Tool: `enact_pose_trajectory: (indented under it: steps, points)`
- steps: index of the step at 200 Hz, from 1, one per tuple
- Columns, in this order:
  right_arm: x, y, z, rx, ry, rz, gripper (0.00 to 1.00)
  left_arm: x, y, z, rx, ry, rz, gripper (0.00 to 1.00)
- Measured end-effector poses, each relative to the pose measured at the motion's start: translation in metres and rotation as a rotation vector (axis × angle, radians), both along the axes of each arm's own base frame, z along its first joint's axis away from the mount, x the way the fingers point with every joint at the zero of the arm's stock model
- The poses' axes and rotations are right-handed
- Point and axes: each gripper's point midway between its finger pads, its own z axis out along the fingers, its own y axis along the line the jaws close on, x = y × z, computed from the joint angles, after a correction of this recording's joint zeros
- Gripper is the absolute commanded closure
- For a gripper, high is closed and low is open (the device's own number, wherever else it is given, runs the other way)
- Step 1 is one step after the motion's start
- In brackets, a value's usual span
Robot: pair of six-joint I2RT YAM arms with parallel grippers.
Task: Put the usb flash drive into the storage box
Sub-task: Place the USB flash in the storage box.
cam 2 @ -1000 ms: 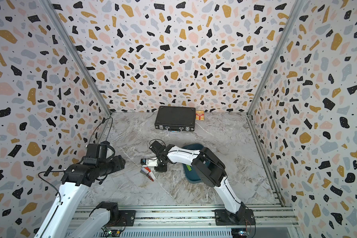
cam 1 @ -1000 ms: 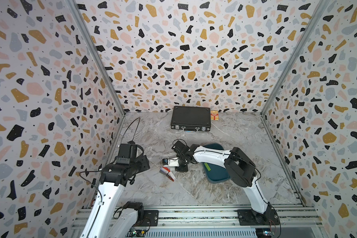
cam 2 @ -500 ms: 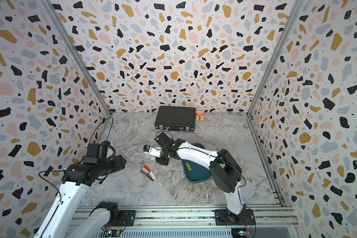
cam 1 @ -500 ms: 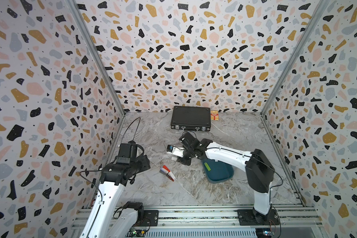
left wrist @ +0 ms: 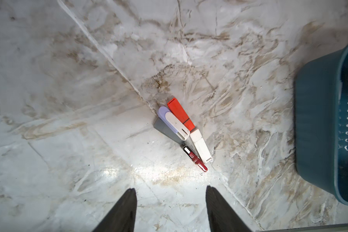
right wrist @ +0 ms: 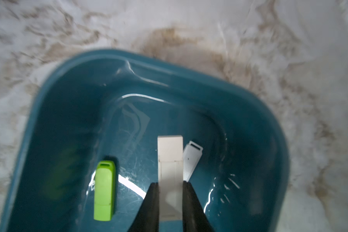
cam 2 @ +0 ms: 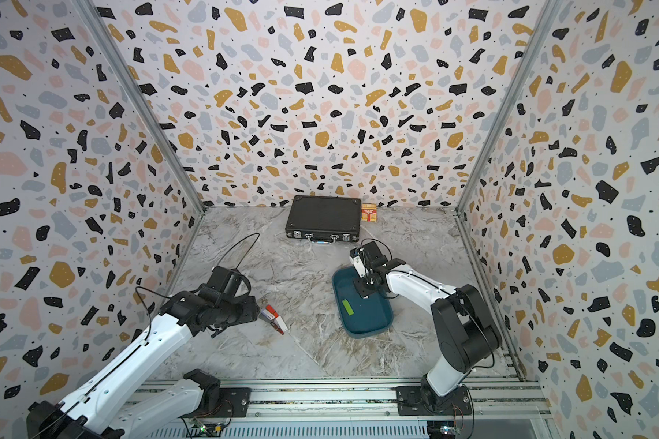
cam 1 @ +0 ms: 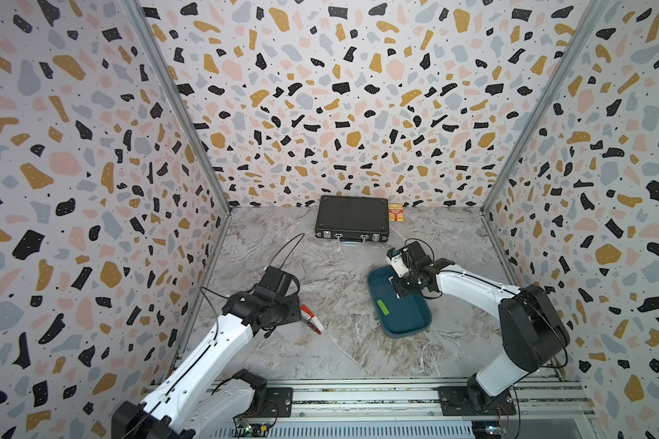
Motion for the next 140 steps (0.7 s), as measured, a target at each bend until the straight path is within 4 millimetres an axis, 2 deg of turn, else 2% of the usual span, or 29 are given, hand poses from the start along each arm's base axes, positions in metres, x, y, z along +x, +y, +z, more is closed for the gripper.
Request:
enact_pose_trajectory:
  steps: [28, 59, 81, 99, 140]
  points:
    - [0.0, 0.0, -0.013, -0.008, 0.034, -0.026, 0.7, 0.005, -0.005, -0.014, 0.014, 0.028, 0.015, 0.4]
    - [0.001, 0.003, -0.012, 0.009, 0.039, -0.037, 0.48, 0.006, -0.004, -0.025, 0.025, 0.035, 0.038, 0.4]
    - [0.001, 0.006, -0.008, 0.028, 0.035, -0.032, 0.45, 0.007, -0.003, -0.03, 0.029, 0.042, 0.051, 0.4]
    - [0.002, 0.01, 0.006, 0.07, 0.0, -0.025, 0.45, 0.009, -0.004, -0.033, 0.031, 0.046, 0.06, 0.4]
    - [0.0, 0.016, 0.054, 0.182, -0.12, -0.009, 0.46, 0.013, -0.008, -0.043, 0.05, 0.061, 0.062, 0.41]
